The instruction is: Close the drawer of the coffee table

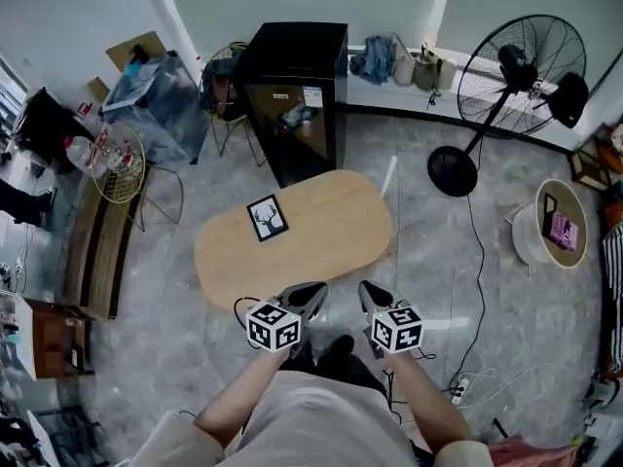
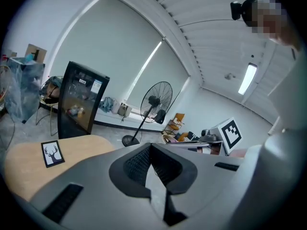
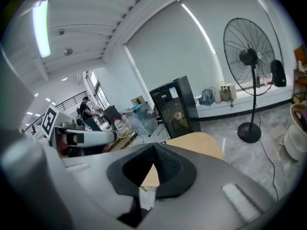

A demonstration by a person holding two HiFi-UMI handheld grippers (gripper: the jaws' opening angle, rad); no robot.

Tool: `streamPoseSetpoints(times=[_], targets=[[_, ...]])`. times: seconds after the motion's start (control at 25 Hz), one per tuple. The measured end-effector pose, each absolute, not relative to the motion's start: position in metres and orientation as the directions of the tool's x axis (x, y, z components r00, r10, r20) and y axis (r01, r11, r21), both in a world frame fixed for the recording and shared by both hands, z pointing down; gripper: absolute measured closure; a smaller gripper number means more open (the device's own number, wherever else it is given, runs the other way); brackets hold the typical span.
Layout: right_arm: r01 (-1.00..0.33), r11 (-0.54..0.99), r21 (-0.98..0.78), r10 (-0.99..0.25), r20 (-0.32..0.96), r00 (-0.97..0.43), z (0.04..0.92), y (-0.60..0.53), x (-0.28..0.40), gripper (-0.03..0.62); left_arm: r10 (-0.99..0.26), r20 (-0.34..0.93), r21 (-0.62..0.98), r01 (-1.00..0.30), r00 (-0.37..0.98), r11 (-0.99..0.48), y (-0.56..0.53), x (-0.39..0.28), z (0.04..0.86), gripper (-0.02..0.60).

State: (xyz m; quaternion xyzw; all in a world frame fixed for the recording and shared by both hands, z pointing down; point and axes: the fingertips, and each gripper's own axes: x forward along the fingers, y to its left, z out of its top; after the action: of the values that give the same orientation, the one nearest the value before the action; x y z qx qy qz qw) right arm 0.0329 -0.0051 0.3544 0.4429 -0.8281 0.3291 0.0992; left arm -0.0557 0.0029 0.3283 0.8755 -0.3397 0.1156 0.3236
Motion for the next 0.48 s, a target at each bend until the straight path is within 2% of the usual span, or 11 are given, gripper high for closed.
streamPoseSetpoints(times=[0.2,0.48], targets=[[-0.795,0.460,-0.395,-0.673,0.430,-0.602,0.307,-0.007,0.019,0.583,-0.542,0.380,0.445,-0.662,0.750,-0.604,0.005,-0.070,0.285,0.575],[-0.805,0.472,-0.358,-0.712,0.384,-0.588,0.246,-0.006,-0.008,0.583,-0.543,0.308,0.424,-0.624,0.781,-0.656,0.000,-0.100,0.231,0.575]])
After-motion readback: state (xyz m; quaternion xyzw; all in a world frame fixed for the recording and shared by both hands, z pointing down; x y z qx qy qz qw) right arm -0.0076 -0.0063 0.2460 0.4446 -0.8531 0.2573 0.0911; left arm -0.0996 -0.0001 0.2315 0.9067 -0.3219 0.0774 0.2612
